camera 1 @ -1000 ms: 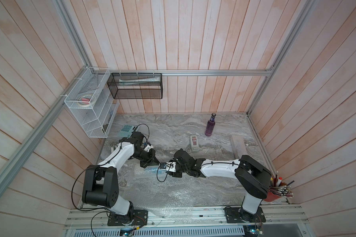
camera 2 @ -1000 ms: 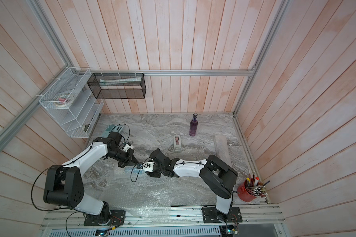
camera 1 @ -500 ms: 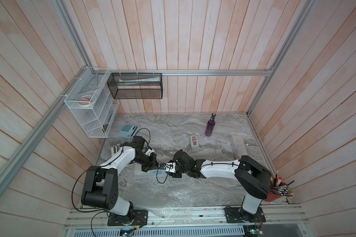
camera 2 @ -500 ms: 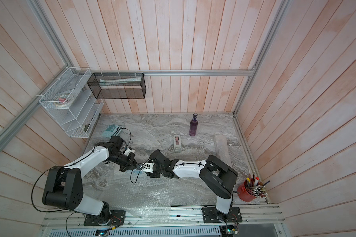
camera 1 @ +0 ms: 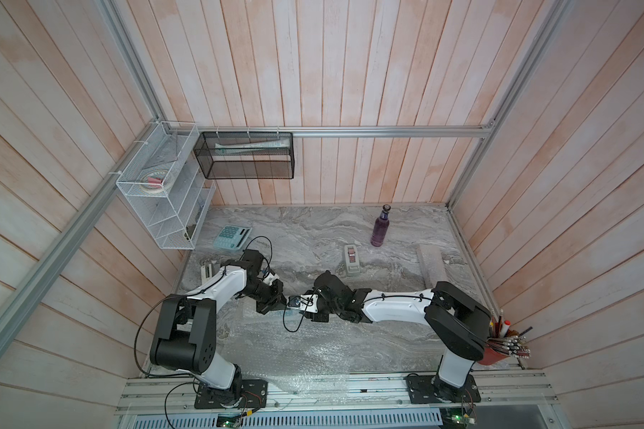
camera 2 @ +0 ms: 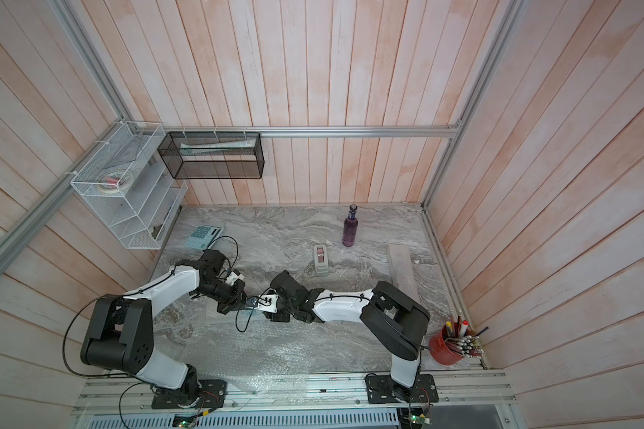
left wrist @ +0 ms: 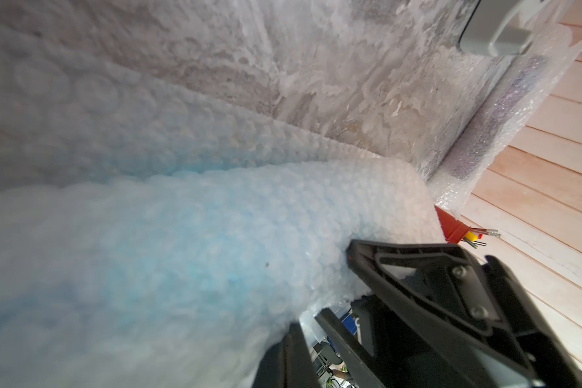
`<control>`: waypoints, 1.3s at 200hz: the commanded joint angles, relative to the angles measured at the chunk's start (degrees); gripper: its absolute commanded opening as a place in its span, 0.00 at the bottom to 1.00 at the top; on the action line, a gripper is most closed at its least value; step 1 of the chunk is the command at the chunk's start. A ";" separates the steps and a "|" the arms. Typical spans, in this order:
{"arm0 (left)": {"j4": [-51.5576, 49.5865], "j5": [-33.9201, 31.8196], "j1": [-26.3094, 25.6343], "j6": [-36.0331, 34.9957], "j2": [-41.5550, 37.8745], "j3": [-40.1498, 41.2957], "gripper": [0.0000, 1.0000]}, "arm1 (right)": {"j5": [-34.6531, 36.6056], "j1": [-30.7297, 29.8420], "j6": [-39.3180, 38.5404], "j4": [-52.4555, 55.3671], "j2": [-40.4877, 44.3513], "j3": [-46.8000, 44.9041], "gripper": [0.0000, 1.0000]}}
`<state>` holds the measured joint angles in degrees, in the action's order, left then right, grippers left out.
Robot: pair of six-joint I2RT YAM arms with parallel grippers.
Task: Wrap wine bottles in bubble wrap
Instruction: Stick the tape on the bubble wrap.
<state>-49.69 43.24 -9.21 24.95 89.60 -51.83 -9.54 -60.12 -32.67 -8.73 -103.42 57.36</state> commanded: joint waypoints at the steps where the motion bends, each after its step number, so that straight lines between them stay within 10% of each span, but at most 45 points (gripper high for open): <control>1: 0.69 -2.19 -0.31 -1.35 0.69 0.68 0.00 | -1.63 -0.60 1.76 3.32 0.73 0.34 0.46; 144: 1.88 -4.04 -0.28 -2.31 1.14 1.52 0.00 | -23.39 8.05 28.22 -11.00 -1.05 2.87 0.59; 260: 1.87 -4.83 -0.28 -2.62 0.96 1.26 0.00 | -25.61 9.00 28.19 -0.96 -13.33 11.22 0.48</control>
<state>-49.67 42.57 -9.34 23.51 89.69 -51.31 -34.63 -51.29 -3.11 -14.59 -114.48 66.72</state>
